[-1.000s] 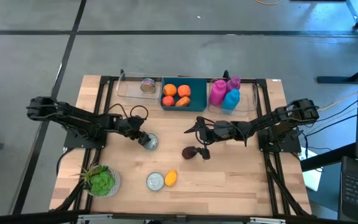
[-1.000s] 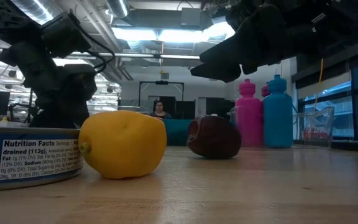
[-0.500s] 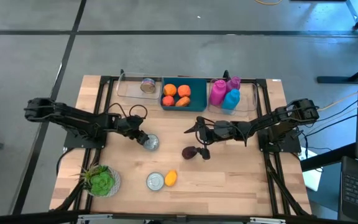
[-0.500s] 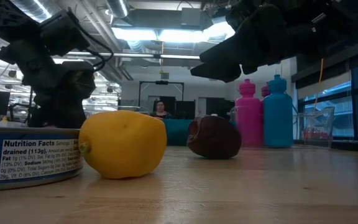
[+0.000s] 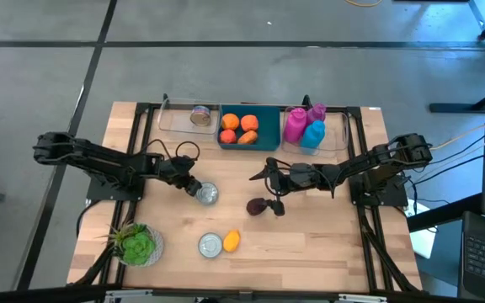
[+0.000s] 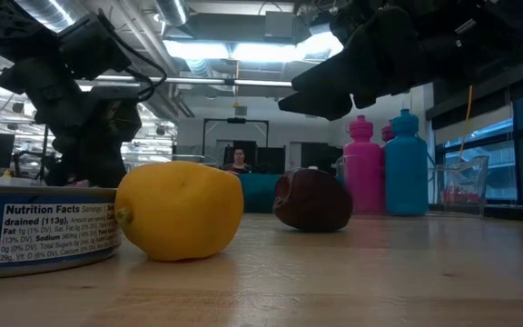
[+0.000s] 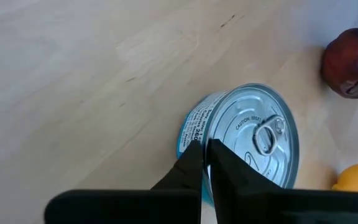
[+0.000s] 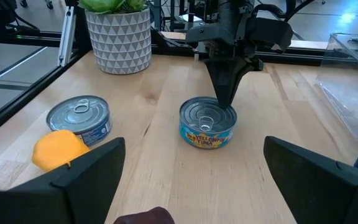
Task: Pick & Place Food Item
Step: Put the top yellow blue tuna can into the left transparent bin
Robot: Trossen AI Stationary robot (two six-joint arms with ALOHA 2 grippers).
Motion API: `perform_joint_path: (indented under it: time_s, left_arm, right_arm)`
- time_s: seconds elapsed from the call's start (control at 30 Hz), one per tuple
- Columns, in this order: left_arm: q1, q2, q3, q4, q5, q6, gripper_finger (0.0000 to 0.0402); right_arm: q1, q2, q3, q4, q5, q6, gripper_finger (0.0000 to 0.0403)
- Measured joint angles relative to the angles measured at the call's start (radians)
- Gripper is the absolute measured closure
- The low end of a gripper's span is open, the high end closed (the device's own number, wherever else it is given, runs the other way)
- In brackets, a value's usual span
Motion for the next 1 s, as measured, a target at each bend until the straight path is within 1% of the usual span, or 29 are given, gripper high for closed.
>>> perform_joint_path:
  time_s: [0.1, 0.27, 0.57, 1.0]
  left_arm:
    - [0.0, -0.003, -0.001, 0.019, 0.0, 0.011, 0.04]
    - [0.001, -0.042, -0.001, 0.023, -0.004, 0.037, 0.04]
    - [0.047, -0.121, -0.004, 0.002, -0.017, 0.086, 0.0401]
    - [0.073, -0.147, -0.003, -0.003, -0.01, 0.125, 0.0401]
  right_arm:
    - [0.0, 0.0, 0.0, 0.0, 0.0, 0.0, 0.0021]
    - [0.0, 0.0, 0.0, 0.0, 0.0, 0.001, 0.0021]
    - [0.0, 0.0, 0.0, 0.0, 0.0, 0.004, 0.0021]
    - [0.0, 0.0, 0.0, 0.0, 0.0, 0.008, 0.0021]
